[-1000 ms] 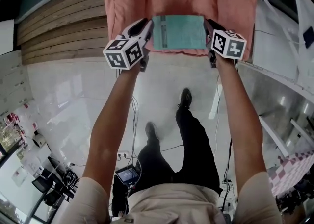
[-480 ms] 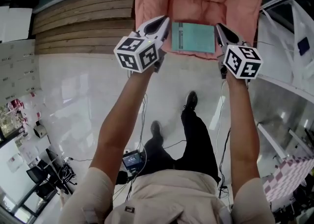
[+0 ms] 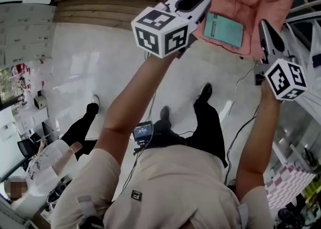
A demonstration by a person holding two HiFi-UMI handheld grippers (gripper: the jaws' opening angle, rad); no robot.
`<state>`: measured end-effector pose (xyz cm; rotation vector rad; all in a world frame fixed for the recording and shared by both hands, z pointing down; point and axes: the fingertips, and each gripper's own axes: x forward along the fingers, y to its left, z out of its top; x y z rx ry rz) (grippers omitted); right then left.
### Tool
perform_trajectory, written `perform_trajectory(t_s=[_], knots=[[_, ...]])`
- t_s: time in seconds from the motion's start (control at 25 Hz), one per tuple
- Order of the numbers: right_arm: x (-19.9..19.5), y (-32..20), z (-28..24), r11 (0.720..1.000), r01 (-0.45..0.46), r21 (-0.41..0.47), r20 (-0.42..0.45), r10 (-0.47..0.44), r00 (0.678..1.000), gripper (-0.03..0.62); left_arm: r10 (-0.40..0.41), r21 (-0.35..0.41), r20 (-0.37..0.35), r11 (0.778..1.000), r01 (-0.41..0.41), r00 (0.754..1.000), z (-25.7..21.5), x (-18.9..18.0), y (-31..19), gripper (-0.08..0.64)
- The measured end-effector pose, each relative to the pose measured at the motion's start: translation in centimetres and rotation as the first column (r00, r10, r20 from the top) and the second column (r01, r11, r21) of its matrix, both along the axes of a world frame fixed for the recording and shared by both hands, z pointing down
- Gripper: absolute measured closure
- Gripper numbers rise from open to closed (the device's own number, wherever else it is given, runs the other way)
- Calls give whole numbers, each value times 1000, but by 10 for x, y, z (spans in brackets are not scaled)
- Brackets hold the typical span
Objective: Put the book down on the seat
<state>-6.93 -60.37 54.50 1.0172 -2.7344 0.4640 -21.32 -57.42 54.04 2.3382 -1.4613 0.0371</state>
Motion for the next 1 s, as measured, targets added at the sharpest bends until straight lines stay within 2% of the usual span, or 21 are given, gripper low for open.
perform_trajectory(t_s=[0.2, 0.44, 0.64, 0.72, 0.84, 1.0], knots=[[-28, 60, -80, 992, 76, 97, 2, -77, 997, 598, 10, 98, 20, 995, -12, 1000, -83, -16, 56, 551], [-60, 139, -165, 970, 172, 173, -18, -171, 985, 600, 19, 223, 56, 974, -31, 998, -175, -34, 130, 551], [-53, 209, -228, 948, 213, 237, -38, -210, 977, 600, 29, 316, 95, 947, -58, 995, -238, -25, 202, 551], [-45, 236, -246, 939, 221, 263, -44, -217, 975, 600, 32, 330, 116, 942, -69, 993, -257, -14, 230, 551], [-31, 271, -243, 930, 237, 280, -57, -231, 971, 600, 39, 344, 125, 935, -81, 991, -255, 3, 267, 551], [9, 309, -180, 921, 233, 314, -36, -233, 972, 600, 54, 367, 154, 924, -108, 987, -192, 45, 308, 551]])
